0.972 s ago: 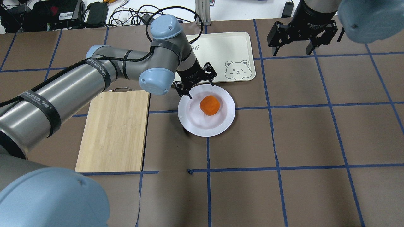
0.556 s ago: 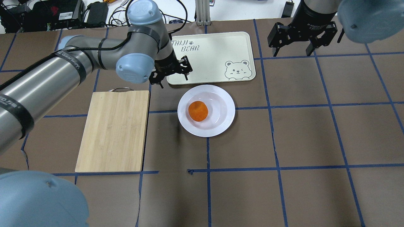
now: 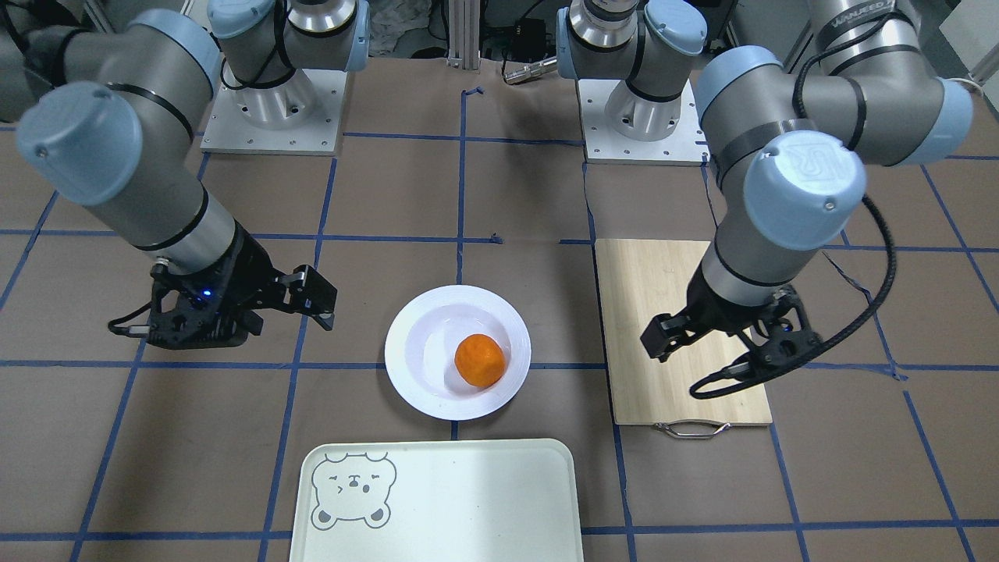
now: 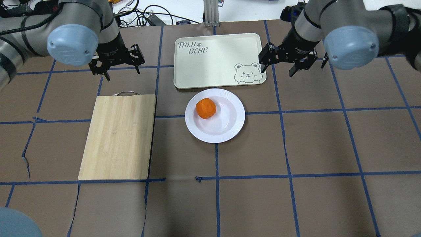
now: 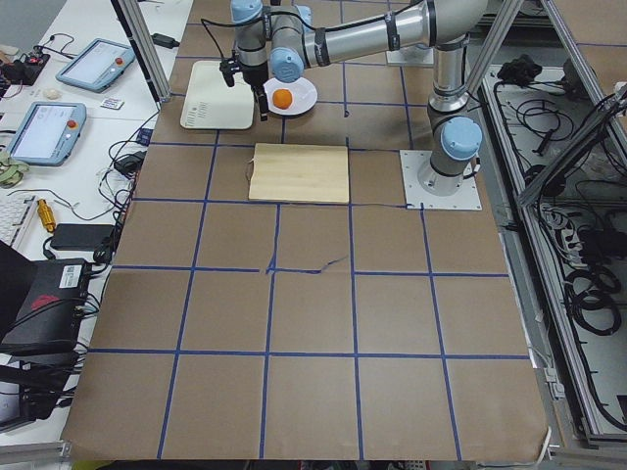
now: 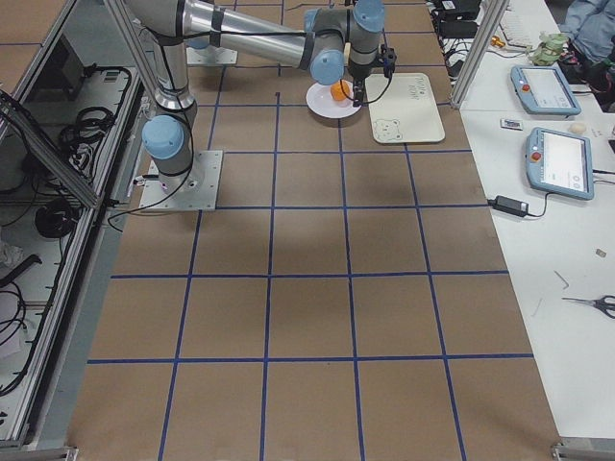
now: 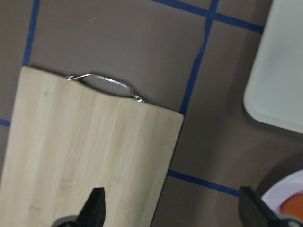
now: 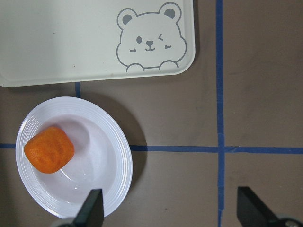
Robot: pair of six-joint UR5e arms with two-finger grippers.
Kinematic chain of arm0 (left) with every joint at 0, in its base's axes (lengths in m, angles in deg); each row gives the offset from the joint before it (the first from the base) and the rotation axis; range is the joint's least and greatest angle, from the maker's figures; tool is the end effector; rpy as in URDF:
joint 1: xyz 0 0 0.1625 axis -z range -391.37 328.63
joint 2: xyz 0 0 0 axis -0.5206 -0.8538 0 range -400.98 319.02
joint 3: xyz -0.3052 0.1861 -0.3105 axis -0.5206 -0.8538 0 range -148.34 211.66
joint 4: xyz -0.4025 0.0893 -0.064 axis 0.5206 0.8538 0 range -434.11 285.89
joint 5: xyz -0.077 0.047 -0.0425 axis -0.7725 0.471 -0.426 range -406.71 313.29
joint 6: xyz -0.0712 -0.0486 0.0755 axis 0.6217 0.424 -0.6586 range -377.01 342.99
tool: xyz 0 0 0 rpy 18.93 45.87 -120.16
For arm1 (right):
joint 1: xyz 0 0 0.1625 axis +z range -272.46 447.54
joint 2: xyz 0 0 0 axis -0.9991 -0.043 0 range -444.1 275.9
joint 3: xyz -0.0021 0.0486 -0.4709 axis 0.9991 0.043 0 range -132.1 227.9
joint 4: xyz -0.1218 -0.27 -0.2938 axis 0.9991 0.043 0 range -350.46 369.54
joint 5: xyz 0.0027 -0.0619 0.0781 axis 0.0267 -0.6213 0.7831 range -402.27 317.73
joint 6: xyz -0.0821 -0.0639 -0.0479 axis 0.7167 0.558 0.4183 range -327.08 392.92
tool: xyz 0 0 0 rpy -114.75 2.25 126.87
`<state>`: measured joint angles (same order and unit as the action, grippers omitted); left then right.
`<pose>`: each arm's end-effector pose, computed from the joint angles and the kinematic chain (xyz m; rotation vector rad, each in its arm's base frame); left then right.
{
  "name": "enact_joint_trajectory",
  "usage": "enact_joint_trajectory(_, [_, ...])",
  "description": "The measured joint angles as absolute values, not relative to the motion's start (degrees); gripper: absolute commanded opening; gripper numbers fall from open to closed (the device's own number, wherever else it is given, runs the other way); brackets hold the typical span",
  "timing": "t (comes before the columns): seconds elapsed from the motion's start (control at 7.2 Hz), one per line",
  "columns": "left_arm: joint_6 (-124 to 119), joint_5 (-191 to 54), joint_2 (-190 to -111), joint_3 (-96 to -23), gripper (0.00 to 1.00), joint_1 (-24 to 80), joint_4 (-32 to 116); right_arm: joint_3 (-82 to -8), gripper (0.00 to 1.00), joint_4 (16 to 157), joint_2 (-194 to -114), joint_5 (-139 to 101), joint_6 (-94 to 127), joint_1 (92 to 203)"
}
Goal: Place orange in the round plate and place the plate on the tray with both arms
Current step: 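Raise the left gripper back toward the board while the right gripper reaches toward the plate, then grip the rim of the white plate with the right gripper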
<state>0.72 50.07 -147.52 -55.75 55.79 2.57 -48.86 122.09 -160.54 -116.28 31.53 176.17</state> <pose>-0.0890 -0.6221 0.4062 -0.5385 2.9744 -0.0066 0.1508 -0.5894 0.3792 0.0609 2.8614 -0.0554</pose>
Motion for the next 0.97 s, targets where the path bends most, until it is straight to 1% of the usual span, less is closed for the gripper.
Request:
enact_joint_trajectory(0.28, [0.6, 51.3, -145.4, -55.6, 1.00, 52.6, 2.4, -57.8, 1.00, 133.7, -158.4, -110.5, 30.9, 176.4])
enact_joint_trajectory(0.42, [0.4, 51.6, -144.3, -55.8, 1.00, 52.5, 2.4, -60.5, 1.00, 138.3, -156.8, -108.4, 29.8, 176.6])
enact_joint_trajectory(0.69, [-9.9, 51.4, -142.8, -57.3, 1.00, 54.1, 3.1, -64.1, 1.00, 145.9, -153.7, -105.0, 25.6, 177.3])
enact_joint_trajectory(0.97, [-19.8, 49.6, -141.3, -58.6, 1.00, 55.0, 3.8, -65.9, 1.00, 151.3, -150.3, -104.3, 23.4, 178.3])
